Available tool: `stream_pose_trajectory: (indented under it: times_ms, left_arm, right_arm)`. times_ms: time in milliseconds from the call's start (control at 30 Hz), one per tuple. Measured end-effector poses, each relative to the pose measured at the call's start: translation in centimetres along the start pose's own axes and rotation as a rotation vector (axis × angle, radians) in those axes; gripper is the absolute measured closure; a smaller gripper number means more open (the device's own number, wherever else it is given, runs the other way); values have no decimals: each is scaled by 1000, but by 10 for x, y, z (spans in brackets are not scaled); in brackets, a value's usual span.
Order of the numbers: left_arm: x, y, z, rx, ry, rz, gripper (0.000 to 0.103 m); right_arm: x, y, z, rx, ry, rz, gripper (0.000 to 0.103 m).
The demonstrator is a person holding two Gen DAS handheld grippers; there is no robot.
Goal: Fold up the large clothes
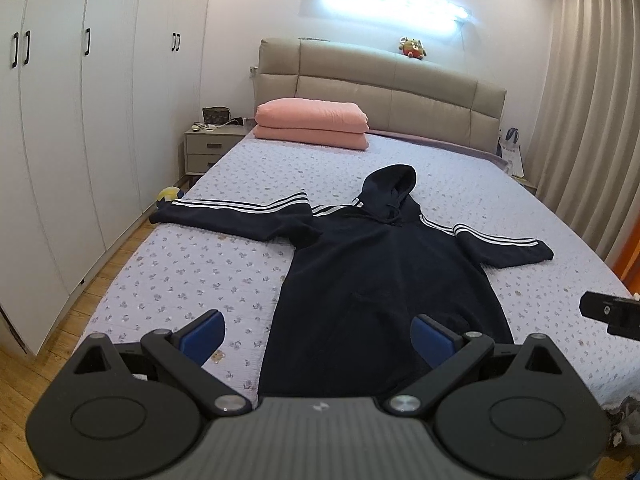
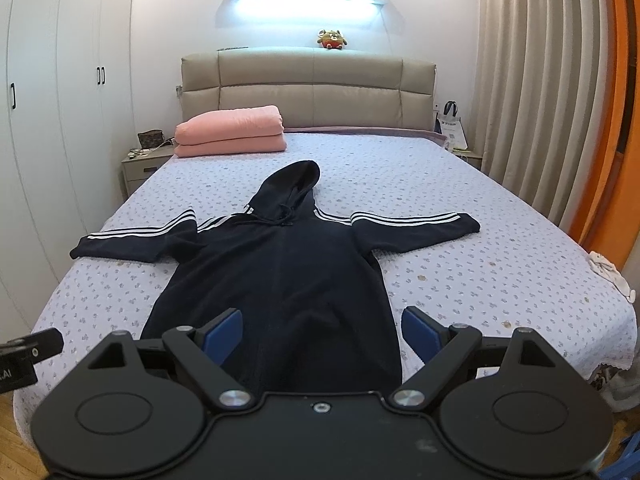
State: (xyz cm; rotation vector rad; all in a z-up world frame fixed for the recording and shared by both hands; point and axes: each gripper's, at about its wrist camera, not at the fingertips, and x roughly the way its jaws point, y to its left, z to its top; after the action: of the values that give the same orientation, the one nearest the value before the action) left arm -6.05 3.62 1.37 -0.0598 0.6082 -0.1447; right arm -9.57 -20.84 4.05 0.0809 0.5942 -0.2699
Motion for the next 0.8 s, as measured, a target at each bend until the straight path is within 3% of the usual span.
stream_pose_trajectory:
  times_ms: [133,333,433,533,667,800]
  left_arm:
    - [20,-8,3,20,24,24,2]
    - [92,-19,1,27,63,38,2]
    - [145,-28,-10,-3,74,33,2]
    - [206,-43,-11,-3,97,21,3]
    - [287,-76,6,101,12,28,3]
    - [353,-112,29,168,-7,25,4]
  right_arm:
    - [32,-1,1,8,27,-3,1]
    - [133,-5,-27,26,103,-37,1]
    - [187,-12,-49,72,146,-37,1]
    - [245,-20,-53,82,127,-44,1]
    - [326,-28,-35,102,95,-97,1]
    - [367,-56,-20,193,126,-95,1]
